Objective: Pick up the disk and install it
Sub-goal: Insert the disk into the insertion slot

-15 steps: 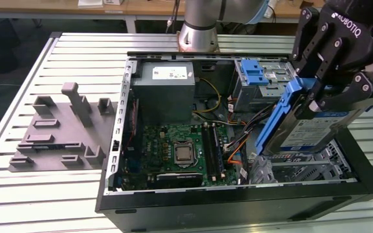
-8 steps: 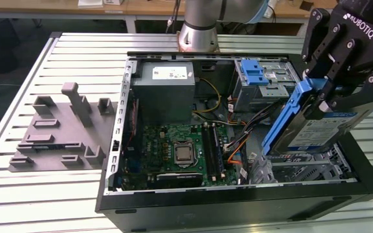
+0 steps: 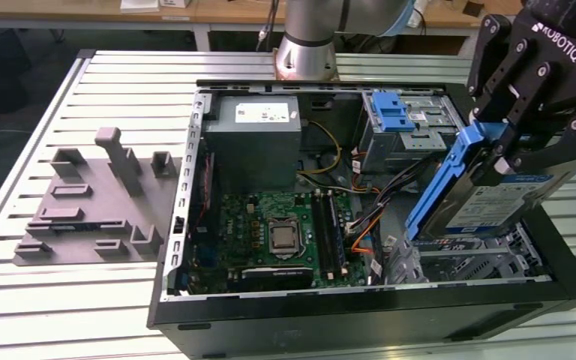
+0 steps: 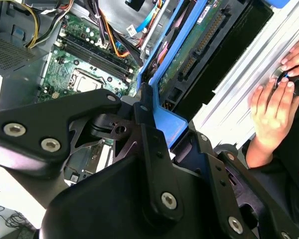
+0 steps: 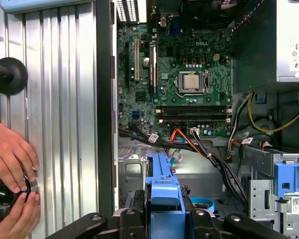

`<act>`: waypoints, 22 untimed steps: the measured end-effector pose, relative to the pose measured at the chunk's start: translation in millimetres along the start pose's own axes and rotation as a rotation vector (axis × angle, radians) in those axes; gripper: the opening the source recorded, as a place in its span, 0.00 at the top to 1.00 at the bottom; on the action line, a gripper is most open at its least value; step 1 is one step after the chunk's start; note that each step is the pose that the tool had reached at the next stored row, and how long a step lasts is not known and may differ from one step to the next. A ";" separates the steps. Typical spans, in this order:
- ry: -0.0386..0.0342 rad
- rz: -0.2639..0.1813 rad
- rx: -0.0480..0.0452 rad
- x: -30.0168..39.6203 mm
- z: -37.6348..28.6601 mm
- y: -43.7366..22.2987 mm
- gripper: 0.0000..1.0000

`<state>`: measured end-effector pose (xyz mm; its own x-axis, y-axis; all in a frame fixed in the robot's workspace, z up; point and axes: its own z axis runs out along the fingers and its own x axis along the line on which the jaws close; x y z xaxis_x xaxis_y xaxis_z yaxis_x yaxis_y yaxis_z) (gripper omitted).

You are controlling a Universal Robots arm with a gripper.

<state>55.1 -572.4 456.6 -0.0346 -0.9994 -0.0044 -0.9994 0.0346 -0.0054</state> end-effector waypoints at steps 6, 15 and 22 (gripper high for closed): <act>-0.0001 0.000 0.0000 -0.2 2.7 -5.4 0.64; -0.0001 0.000 0.0000 -0.3 8.6 -10.2 0.64; -0.0004 0.000 0.0001 -0.3 30.6 -11.6 0.64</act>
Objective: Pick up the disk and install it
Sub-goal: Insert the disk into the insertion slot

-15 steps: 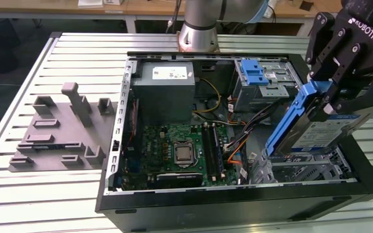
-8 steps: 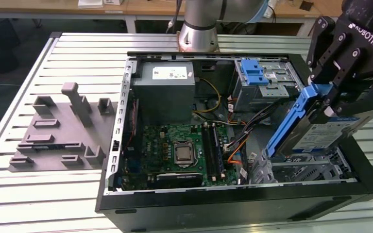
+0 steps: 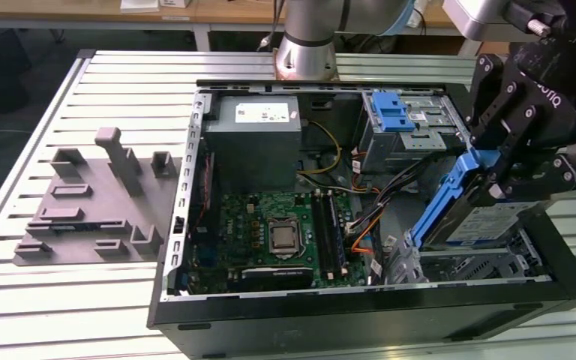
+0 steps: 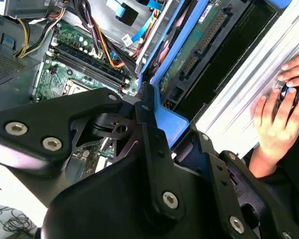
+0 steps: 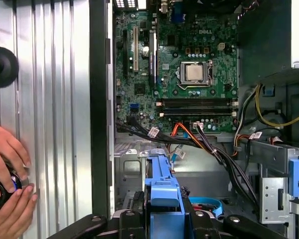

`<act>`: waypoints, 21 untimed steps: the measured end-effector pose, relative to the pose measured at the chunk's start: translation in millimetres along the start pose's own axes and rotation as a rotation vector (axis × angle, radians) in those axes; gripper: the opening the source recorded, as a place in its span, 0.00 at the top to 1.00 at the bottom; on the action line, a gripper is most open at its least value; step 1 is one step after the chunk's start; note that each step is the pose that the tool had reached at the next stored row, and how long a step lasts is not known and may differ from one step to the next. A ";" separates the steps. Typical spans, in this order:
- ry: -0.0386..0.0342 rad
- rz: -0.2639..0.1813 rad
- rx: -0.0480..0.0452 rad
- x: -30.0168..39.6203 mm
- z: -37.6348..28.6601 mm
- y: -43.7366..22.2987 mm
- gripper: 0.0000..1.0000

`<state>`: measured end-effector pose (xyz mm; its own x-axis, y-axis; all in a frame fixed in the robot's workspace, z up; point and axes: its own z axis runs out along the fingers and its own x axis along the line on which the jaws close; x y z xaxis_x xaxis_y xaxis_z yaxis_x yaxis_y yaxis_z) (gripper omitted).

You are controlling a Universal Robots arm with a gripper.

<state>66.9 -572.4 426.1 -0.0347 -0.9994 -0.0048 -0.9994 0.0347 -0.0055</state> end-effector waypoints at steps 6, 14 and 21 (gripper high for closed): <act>0.0000 0.000 0.0000 0.0 3.2 0.0 0.64; 0.0001 0.000 0.0000 0.0 3.8 -1.5 0.01; 0.0001 0.000 0.0000 0.0 3.8 -1.6 0.01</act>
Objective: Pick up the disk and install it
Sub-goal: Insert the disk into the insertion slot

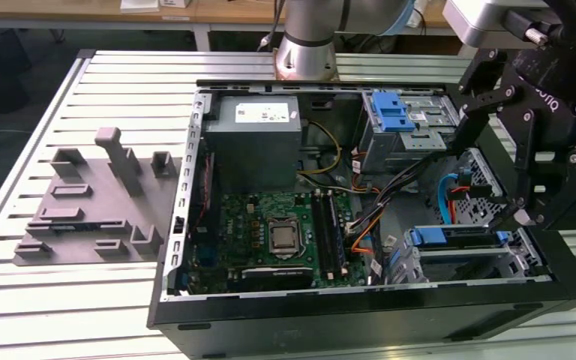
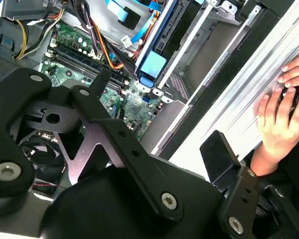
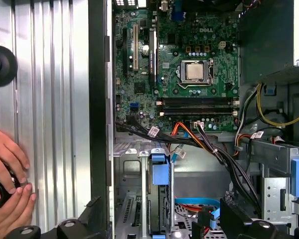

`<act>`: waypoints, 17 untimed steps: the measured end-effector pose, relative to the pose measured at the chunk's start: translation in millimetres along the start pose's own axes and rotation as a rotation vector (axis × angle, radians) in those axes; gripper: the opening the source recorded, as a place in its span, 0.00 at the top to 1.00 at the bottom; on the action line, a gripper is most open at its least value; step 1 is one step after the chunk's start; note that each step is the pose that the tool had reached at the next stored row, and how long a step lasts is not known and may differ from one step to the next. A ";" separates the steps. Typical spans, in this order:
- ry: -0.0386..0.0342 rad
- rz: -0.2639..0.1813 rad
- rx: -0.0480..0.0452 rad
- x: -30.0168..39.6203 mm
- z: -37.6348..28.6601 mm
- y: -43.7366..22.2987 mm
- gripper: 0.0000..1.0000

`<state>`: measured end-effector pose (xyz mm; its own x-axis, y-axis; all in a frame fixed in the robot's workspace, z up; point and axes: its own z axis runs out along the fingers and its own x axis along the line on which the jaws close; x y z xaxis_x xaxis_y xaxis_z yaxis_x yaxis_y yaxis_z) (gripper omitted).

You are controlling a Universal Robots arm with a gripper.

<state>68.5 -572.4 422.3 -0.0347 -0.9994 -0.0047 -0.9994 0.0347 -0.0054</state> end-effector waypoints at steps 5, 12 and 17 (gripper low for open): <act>0.0000 0.000 0.0000 0.0 0.0 0.0 0.09; 0.0000 0.000 0.0000 0.0 0.0 -0.1 0.17; 0.0000 0.000 0.0000 0.0 0.0 -0.1 0.40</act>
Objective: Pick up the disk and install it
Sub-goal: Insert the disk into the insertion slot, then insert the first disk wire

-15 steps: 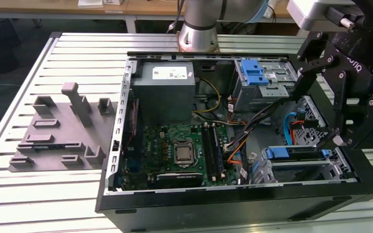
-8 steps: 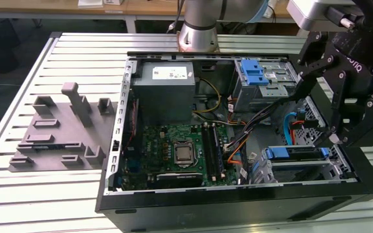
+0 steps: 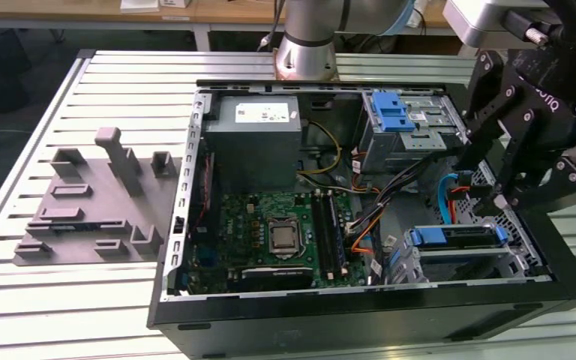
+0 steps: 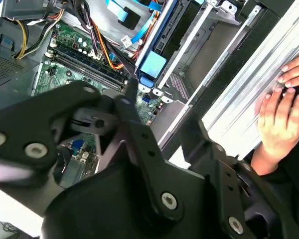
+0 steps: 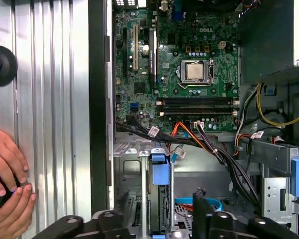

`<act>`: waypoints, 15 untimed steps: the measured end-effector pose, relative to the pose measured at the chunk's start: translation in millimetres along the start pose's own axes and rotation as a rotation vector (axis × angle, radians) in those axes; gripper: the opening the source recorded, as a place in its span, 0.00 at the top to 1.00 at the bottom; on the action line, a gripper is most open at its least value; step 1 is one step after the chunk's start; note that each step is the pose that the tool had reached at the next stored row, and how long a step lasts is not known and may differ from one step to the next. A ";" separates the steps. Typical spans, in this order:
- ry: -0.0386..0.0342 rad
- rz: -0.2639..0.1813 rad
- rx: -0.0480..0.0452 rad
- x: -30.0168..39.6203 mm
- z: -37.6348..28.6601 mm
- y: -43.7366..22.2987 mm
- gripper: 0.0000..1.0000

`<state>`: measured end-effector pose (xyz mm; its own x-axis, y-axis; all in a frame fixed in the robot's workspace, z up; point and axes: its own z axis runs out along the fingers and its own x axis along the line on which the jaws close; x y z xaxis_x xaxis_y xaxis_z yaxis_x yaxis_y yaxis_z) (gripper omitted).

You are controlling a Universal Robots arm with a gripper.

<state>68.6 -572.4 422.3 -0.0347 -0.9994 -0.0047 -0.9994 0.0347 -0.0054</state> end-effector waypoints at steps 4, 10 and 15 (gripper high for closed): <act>0.0000 0.000 0.0000 0.0 0.0 0.0 0.52; 0.0000 0.000 0.0000 0.0 0.0 -0.1 0.76; 0.0000 0.000 0.0000 0.0 0.0 -0.2 0.89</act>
<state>68.8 -572.4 422.3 -0.0347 -0.9994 -0.0047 -0.9994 0.0348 -0.0054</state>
